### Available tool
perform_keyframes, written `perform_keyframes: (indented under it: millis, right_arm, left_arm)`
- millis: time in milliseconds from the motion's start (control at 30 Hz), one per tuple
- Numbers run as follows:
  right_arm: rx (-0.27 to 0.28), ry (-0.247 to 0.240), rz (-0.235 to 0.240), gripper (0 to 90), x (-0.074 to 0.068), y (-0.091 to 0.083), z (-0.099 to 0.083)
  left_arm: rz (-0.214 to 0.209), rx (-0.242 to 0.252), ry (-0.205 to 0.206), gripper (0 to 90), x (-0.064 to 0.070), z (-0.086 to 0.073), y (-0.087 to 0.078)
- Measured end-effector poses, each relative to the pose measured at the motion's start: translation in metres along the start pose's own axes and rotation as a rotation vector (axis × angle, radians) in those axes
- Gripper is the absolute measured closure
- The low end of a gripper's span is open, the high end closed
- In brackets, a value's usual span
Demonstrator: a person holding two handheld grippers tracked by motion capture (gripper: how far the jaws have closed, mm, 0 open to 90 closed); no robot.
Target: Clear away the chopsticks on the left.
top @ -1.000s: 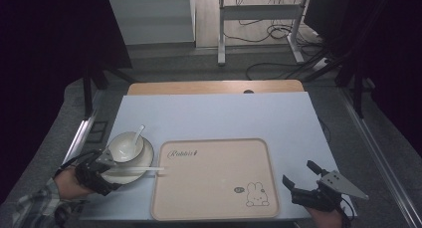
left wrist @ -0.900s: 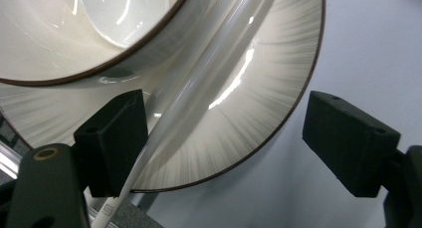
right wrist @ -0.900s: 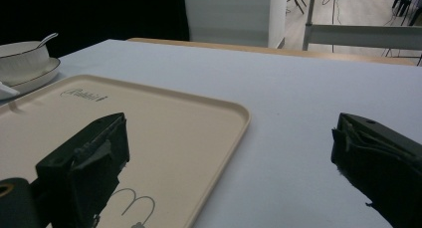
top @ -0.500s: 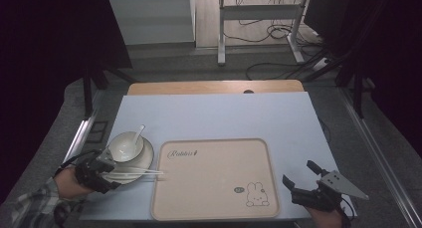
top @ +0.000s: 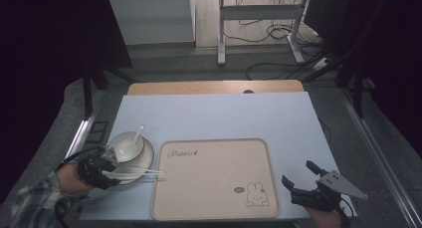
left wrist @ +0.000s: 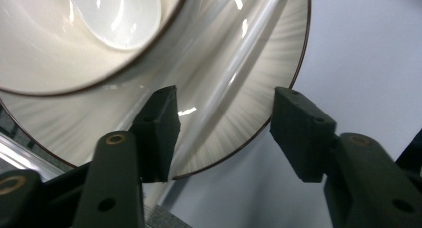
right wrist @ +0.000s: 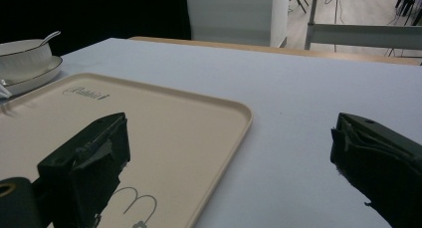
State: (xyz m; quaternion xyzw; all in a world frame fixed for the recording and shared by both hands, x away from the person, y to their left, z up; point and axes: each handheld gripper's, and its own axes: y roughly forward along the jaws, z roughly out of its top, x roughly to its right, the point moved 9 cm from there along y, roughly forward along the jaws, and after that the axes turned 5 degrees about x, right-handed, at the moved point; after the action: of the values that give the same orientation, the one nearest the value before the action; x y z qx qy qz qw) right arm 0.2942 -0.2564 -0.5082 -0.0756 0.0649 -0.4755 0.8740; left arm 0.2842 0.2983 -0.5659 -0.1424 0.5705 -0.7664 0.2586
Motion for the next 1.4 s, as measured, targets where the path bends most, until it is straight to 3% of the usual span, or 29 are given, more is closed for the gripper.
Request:
perform_keyframes:
  millis: [33,67,100,200,400,467,633,833,933,1233,1400]
  right_arm:
    - [0.0,0.001,0.001,1.9,0.0,0.0,0.0]
    - [0.003,0.002,0.001,1.9,0.0,0.0,0.001]
    - [0.003,0.002,0.001,1.9,0.0,0.0,0.001]
    - [0.005,0.001,-0.001,2.0,0.001,-0.001,0.001]
    - [0.005,0.005,-0.002,2.3,0.001,-0.001,0.001]
    - [0.006,0.005,-0.003,2.5,0.001,-0.001,0.001]
    - [0.007,0.004,-0.003,2.6,0.001,-0.001,0.001]
    - [0.008,0.003,-0.006,2.7,0.001,-0.001,0.001]
    - [0.008,0.002,-0.006,2.8,0.001,-0.001,0.001]
    - [0.01,0.003,-0.008,2.8,0.002,-0.001,0.002]
    - [0.01,0.002,-0.007,2.8,0.001,-0.001,0.002]
  left_arm:
    - [0.017,-0.01,0.018,48.6,-0.001,0.001,0.001]
    - [0.032,-0.03,0.061,51.8,0.0,0.001,0.003]
    - [0.032,-0.03,0.061,52.9,0.0,0.001,0.003]
    - [0.057,-0.061,0.126,57.5,0.001,0.003,0.007]
    - [0.083,-0.112,0.186,66.2,0.001,0.003,0.012]
    - [0.078,-0.094,0.171,68.6,0.002,0.004,0.012]
    - [0.073,-0.118,0.197,74.9,0.002,0.0,0.012]
    - [0.06,-0.109,0.185,78.7,0.003,-0.001,0.013]
    - [0.043,-0.116,0.212,83.1,0.005,-0.001,0.014]
    - [0.02,-0.116,0.221,84.6,0.009,0.002,0.014]
    - [0.01,-0.097,0.204,84.7,0.01,0.004,0.014]
